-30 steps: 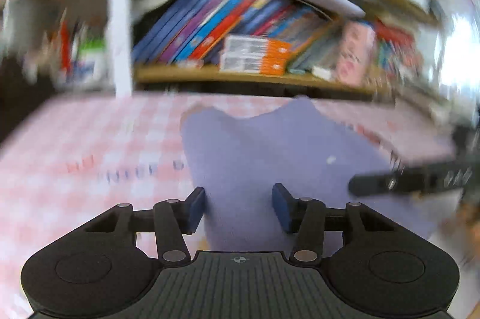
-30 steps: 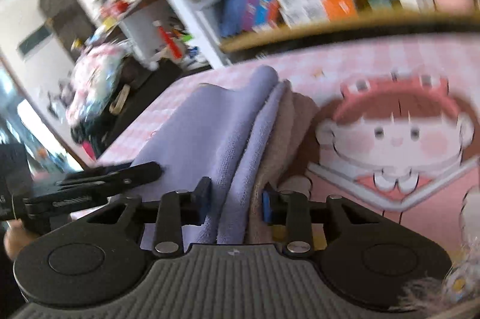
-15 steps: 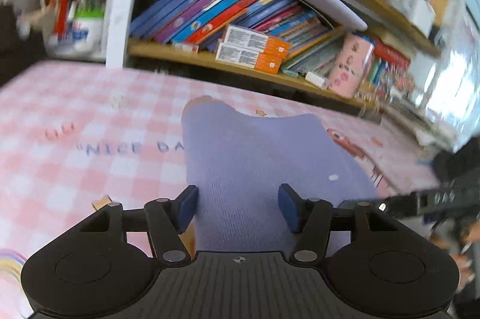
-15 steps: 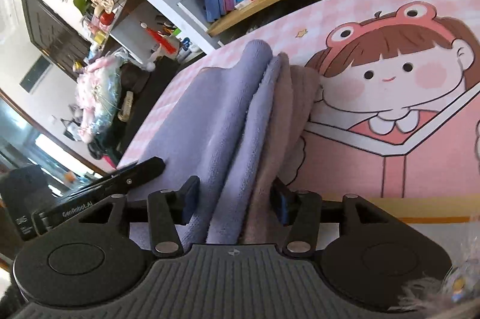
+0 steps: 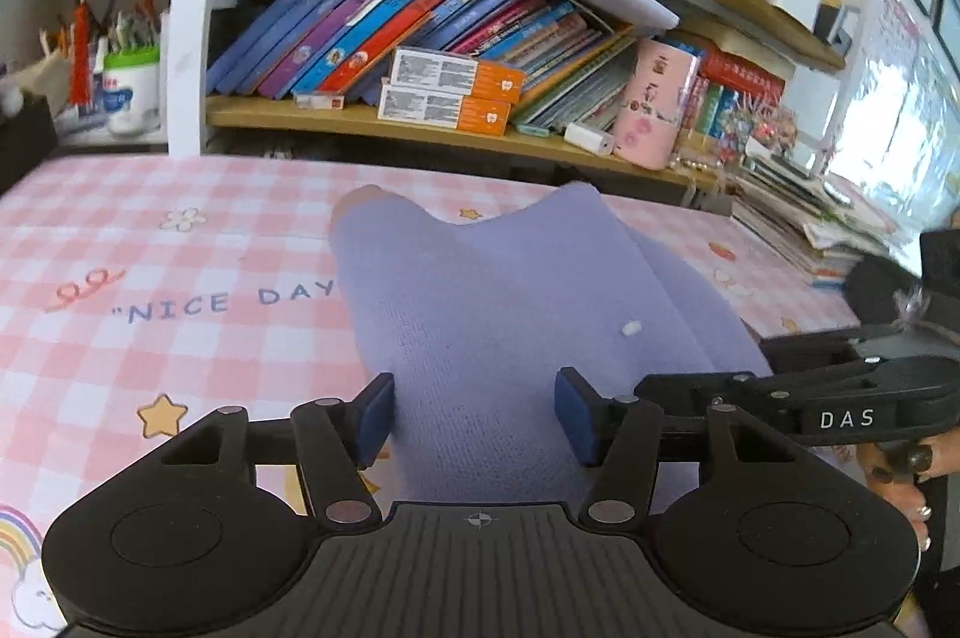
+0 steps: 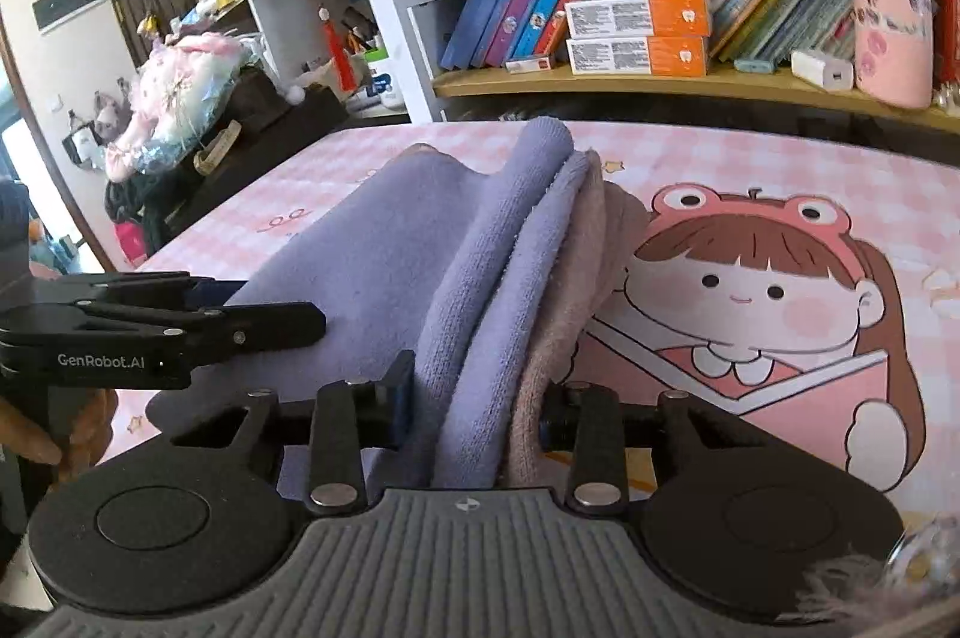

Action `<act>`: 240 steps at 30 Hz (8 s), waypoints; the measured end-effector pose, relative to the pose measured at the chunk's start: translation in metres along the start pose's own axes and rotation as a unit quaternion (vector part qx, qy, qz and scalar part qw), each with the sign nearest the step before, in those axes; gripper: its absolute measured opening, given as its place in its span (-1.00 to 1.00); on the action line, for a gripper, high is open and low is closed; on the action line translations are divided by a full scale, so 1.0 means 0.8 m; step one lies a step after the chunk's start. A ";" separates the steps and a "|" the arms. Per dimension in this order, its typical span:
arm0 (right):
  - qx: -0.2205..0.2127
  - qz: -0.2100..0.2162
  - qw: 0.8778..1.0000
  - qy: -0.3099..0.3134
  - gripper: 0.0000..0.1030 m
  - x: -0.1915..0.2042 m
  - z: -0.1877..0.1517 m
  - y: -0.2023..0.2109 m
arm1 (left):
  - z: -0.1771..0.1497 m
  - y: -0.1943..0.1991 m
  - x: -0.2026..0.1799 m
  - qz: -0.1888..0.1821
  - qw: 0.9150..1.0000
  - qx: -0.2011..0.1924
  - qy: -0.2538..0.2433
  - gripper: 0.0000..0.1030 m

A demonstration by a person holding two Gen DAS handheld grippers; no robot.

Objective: Fold clothes

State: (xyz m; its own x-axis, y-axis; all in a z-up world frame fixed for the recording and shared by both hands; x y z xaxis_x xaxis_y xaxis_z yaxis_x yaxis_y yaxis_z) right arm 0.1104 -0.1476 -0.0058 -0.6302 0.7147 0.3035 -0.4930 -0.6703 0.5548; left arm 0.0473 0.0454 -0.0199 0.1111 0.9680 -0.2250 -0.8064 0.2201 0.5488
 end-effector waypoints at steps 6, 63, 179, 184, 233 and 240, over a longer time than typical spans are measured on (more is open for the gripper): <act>0.021 0.043 0.994 -0.097 -0.16 -0.035 -0.002 -0.008 | 0.000 -0.001 0.004 -0.001 1.000 0.001 0.008 0.23; -0.054 0.056 0.995 -0.063 -0.37 -0.030 0.055 -0.023 | 0.072 -0.039 0.047 -0.082 0.996 -0.023 0.015 0.02; -0.123 -0.228 0.964 0.055 0.93 0.003 -0.002 -0.008 | 0.021 -0.020 0.009 0.103 0.982 -0.127 -0.094 0.94; -0.121 -0.228 0.965 0.052 0.94 0.002 -0.002 -0.009 | 0.021 -0.018 0.008 0.103 0.981 -0.131 -0.096 0.99; -0.117 -0.226 0.966 0.050 0.95 0.000 -0.001 -0.010 | 0.021 -0.022 0.005 0.107 0.981 -0.125 -0.108 1.00; -0.116 -0.227 0.966 0.047 0.95 -0.001 -0.002 -0.011 | 0.022 -0.023 0.004 0.105 0.980 -0.124 -0.111 1.00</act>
State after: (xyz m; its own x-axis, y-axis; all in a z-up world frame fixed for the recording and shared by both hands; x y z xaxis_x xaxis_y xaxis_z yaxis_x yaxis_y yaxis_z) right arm 0.1145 -0.1426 -0.0119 -0.3633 0.9316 -0.0090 -0.8456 -0.3257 0.4229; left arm 0.0722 0.0467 -0.0167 0.0293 0.9973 0.0673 -0.9387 0.0043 0.3448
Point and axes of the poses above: each gripper's, at about its wrist camera, not at the fingertips, and y roughly against the way its jaws point, x to its left, z to its top, the point moved 5 cm from there along -y, roughly the way its jaws point
